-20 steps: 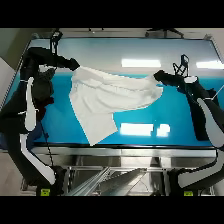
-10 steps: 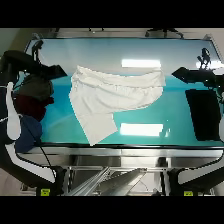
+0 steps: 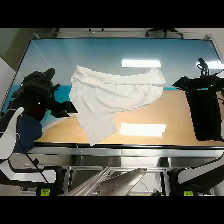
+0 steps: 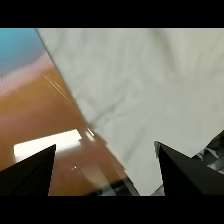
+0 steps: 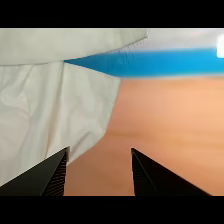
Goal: Fold the shirts.
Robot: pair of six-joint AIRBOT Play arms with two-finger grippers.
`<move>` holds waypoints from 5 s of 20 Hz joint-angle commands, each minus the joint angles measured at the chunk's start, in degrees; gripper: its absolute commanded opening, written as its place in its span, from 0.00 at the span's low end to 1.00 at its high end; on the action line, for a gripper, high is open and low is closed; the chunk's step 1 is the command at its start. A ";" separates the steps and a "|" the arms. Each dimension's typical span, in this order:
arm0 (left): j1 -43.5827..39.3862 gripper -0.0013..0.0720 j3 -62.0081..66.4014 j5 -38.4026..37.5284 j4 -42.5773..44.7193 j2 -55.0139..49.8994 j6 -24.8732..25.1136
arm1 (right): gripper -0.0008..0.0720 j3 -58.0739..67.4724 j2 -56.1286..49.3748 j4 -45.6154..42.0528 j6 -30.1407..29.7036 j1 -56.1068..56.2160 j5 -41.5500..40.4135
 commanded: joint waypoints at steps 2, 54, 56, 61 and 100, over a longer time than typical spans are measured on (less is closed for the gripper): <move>-5.31 0.95 -6.12 -9.46 -0.15 0.79 0.15 | 0.61 0.00 -0.85 -0.26 -0.17 1.11 1.95; 24.41 0.03 49.79 -11.61 -7.54 47.10 8.63 | 0.04 12.87 62.36 9.94 -12.98 -4.72 -15.54; 28.57 0.03 50.01 -6.23 -11.34 43.82 8.72 | 0.04 12.44 61.46 5.31 -7.63 -4.72 -14.78; 14.64 0.03 40.68 -2.58 -13.73 31.15 9.75 | 0.04 2.89 48.98 5.14 -3.54 -2.54 -7.02; -2.36 0.03 30.95 0.04 13.77 -18.10 2.58 | 0.04 -8.24 -2.40 -1.33 -2.08 4.04 -8.83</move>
